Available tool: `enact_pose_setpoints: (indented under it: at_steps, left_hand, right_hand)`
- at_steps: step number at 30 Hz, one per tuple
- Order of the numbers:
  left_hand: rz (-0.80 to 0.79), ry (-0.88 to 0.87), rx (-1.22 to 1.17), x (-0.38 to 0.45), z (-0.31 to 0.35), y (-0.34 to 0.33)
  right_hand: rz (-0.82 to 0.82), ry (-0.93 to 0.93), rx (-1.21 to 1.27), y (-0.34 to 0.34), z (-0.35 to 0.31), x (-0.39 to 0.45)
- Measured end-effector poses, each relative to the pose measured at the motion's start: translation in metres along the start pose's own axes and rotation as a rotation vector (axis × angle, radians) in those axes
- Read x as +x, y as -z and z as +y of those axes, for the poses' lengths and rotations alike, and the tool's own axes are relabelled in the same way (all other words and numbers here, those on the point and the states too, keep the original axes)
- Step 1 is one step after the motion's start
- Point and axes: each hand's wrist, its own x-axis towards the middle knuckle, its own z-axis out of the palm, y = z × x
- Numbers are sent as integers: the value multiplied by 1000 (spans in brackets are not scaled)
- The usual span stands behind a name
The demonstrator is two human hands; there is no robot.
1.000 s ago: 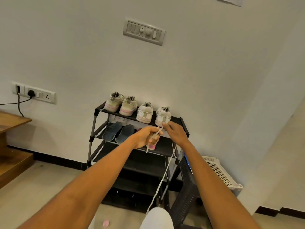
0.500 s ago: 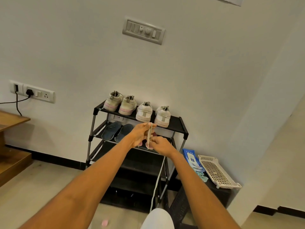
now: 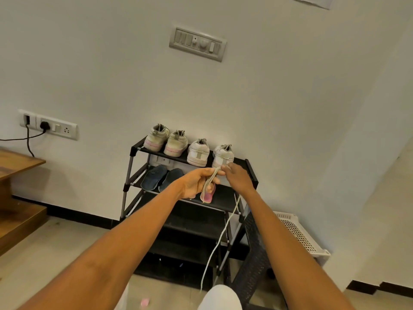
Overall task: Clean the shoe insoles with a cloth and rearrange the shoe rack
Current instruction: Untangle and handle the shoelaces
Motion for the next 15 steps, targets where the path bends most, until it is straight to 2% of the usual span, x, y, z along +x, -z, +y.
enact_pose_setpoints:
  at_steps: [2,5,8,11,13,15]
  left_hand:
    - [6,-52,-151,3,3,-1]
    - [61,-144,-324,8,1,1]
    - [179,-137,-191,12,-7,5]
    - [243,-83,84,10,-14,10]
    - [233,-25,240,7,-16,9]
    - [214,15,281,5,-18,8]
  right_hand:
    - [-47,-32,33,-13,7,-7]
    - [-222,-32,65,-28,7,-22]
    - [-349,4,57,-31,0,-30]
    - [-425,115,6,-16,-10,-31]
    - [-437,158,-7,-4,-16,-28]
    - [-373,192,5,5,-21,-23]
